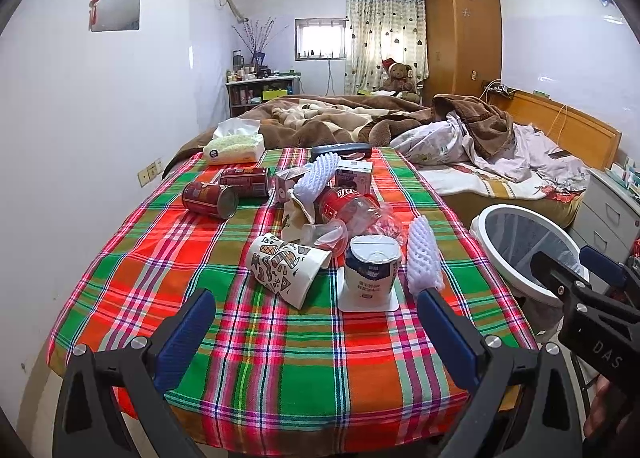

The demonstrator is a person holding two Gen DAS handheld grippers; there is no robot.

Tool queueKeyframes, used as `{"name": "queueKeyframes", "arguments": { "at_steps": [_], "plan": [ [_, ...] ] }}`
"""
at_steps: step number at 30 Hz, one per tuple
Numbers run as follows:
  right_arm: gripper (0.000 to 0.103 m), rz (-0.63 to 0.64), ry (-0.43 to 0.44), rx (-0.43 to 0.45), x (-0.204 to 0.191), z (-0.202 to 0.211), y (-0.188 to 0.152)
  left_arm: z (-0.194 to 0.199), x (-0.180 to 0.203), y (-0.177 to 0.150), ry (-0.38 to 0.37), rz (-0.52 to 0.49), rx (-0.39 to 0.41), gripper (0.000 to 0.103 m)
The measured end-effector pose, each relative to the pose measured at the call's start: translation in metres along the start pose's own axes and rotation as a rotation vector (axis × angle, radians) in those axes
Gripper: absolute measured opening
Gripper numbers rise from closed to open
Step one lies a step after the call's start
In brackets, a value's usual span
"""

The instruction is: Collect trash

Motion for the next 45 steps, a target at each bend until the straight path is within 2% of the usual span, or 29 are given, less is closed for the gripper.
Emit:
{"name": "queueKeyframes", "arguments": {
  "at_steps": [45],
  "plan": [
    [0.084, 0.005, -0.001, -0.004, -0.0031, 0.0012, -0.0004, 0.0055, -0.0047, 0.0002, 0.012, 0.015, 0.005, 0.102]
  ]
}}
Point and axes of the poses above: each gripper's, at about its wrist camera, not at the fingertips, and z roughly against the way its jaws point, x to its right, y to its top, the point moved 4 cm from there along -z, roughly the way its jaws point, and after that the axes turned 2 degrees about -y, right-handed, at the moved point
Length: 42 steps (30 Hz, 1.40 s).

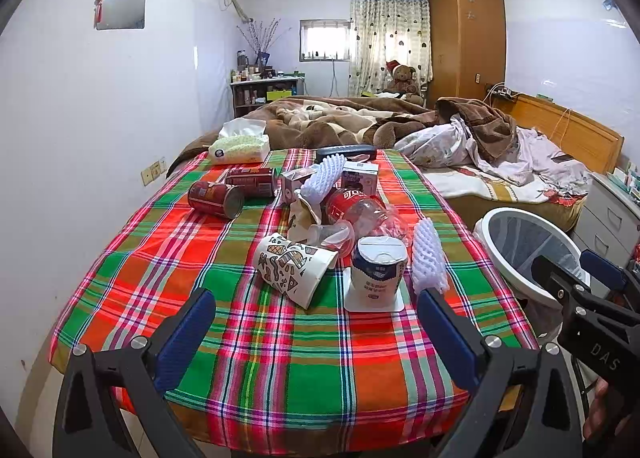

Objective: Collect trash
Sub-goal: 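Grasp the patterned paper cup with left tool while right tool grasps the white foam net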

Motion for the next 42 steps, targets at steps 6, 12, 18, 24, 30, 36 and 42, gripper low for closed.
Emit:
{"name": "queueKeyframes", "arguments": {
  "at_steps": [6, 12, 18, 24, 30, 36, 42],
  "plan": [
    [0.084, 0.002, 0.0, -0.005, -0.002, -0.002, 0.0, -0.002, -0.004, 0.0, 0.004, 0.003, -0.006, 0.102],
    [0.084, 0.0, 0.023, -0.021, -0.005, -0.016, 0.001, -0.018, -0.017, -0.003, -0.027, 0.029, -0.048, 0.102],
    [0.084, -0.026, 0.067, -0.07, -0.01, -0.048, -0.001, -0.046, -0.045, -0.01, -0.049, 0.067, -0.123, 0.102],
    [0.084, -0.007, 0.092, -0.09, -0.026, -0.07, 0.003, -0.076, -0.075, -0.011, -0.087, 0.17, -0.2, 0.102],
    [0.083, -0.002, 0.094, -0.122, -0.034, -0.089, 0.008, -0.102, -0.09, -0.005, -0.122, 0.251, -0.234, 0.102],
    [0.079, -0.018, 0.089, -0.177, -0.031, -0.111, 0.008, -0.126, -0.092, 0.009, -0.18, 0.321, -0.27, 0.102],
    [0.068, -0.022, 0.099, -0.232, -0.034, -0.128, 0.01, -0.15, -0.084, 0.019, -0.211, 0.372, -0.311, 0.102]
  ]
}}
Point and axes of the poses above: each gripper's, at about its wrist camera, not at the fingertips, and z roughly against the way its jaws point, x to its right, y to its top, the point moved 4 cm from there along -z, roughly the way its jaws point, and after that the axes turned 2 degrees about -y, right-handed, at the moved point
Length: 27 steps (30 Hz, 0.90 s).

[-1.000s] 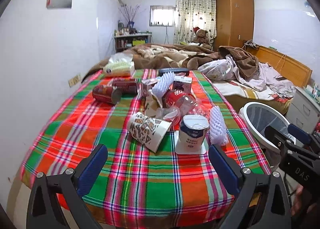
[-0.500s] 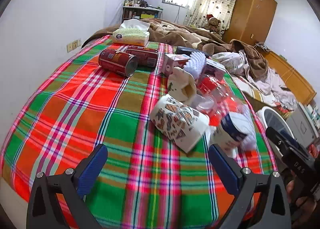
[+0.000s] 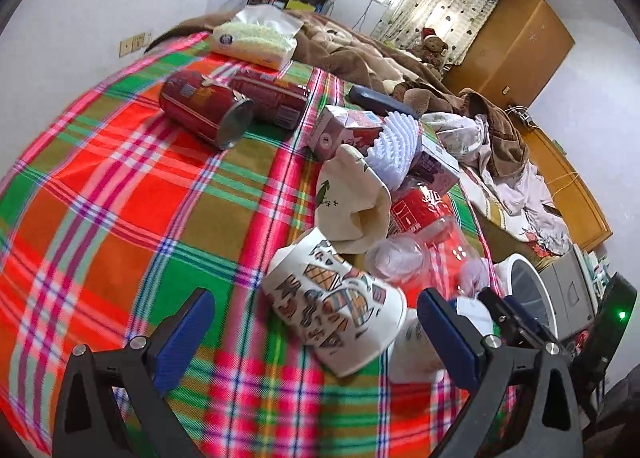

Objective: Collect trash
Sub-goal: 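Grasp the patterned paper cup with left tool while right tool grasps the white foam net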

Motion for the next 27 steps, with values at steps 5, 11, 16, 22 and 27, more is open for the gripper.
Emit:
{"name": "queueKeyframes", "arguments": {
  "at_steps": [5, 11, 16, 22, 27],
  "plan": [
    [0.059, 0.021, 0.009, -0.051, -0.002, -0.011, -0.001, -0.019, 0.001, 0.004, 0.021, 0.016, -0.044, 0.1],
    [0.038, 0.06, 0.029, -0.067, -0.008, -0.01, -0.001, -0.032, 0.01, -0.002, 0.047, -0.017, -0.088, 0.098],
    [0.031, 0.047, 0.031, -0.059, -0.004, -0.01, 0.002, -0.033, 0.005, 0.003, 0.076, -0.018, -0.094, 0.098],
    [0.03, 0.049, 0.035, -0.056, -0.004, -0.013, 0.003, -0.034, -0.001, 0.007, 0.127, 0.03, -0.086, 0.096],
    [0.024, 0.043, 0.042, -0.041, 0.0, -0.009, 0.003, -0.034, 0.011, -0.003, 0.128, -0.024, -0.101, 0.096]
  ]
}}
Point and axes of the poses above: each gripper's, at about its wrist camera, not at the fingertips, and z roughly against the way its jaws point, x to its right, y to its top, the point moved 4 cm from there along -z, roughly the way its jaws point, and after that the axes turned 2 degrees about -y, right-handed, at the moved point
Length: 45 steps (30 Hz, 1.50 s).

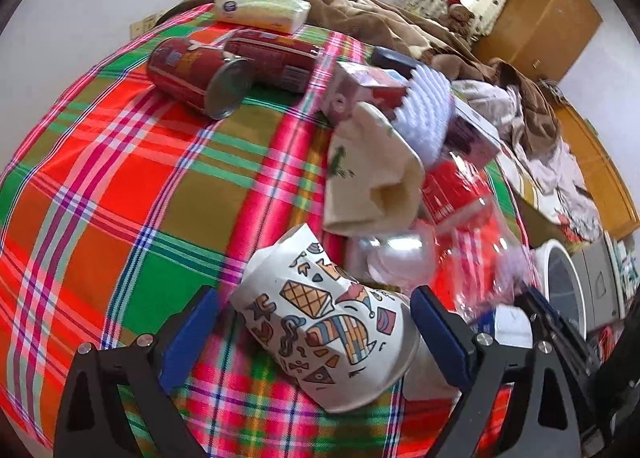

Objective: Collect trash
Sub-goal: 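Grasp the patterned paper cup with left tool while right tool grasps the white foam net, then carry the paper cup and foam net over the bin and release both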

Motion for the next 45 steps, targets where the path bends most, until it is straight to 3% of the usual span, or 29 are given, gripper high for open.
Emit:
{"name": "queueKeyframes", "arguments": {
  "at_steps": [3, 10, 14, 17, 21, 23, 28, 39, 45],
  "plan": [
    [0.018, -0.004, 0.004, 0.011, 0.002, 0.002, 0.0, 0.002, 0.002, -0.003, 0.023, -0.035, 0.017, 0.087],
    [0.012, -0.007, 0.025, 0.02, 0.005, 0.007, -0.003, 0.016, -0.003, -0.011, 0.01, -0.097, 0.018, 0.083],
    [0.012, -0.008, 0.031, 0.025, 0.004, 0.006, -0.004, 0.018, -0.011, -0.016, -0.022, -0.047, 0.003, 0.084],
    [0.012, -0.015, 0.035, 0.025, 0.006, 0.006, -0.004, 0.016, -0.012, -0.013, -0.004, -0.005, 0.014, 0.085],
    [0.012, -0.015, 0.035, 0.027, 0.006, 0.009, -0.006, 0.008, -0.005, -0.008, 0.053, -0.02, 0.03, 0.084],
    [0.012, -0.02, 0.037, 0.027, 0.007, 0.01, -0.006, 0.006, 0.0, -0.008, 0.079, -0.075, 0.04, 0.074],
    [0.012, -0.03, 0.038, 0.032, 0.011, 0.011, -0.006, 0.014, 0.002, -0.007, 0.036, -0.11, 0.044, 0.05],
    [0.012, -0.049, 0.047, 0.07, 0.014, 0.023, -0.003, 0.047, 0.013, -0.01, -0.01, -0.144, 0.12, 0.049],
    [0.012, -0.068, 0.036, 0.111, 0.021, 0.038, 0.005, 0.081, 0.044, -0.002, -0.059, -0.227, 0.195, 0.049]
  ]
}}
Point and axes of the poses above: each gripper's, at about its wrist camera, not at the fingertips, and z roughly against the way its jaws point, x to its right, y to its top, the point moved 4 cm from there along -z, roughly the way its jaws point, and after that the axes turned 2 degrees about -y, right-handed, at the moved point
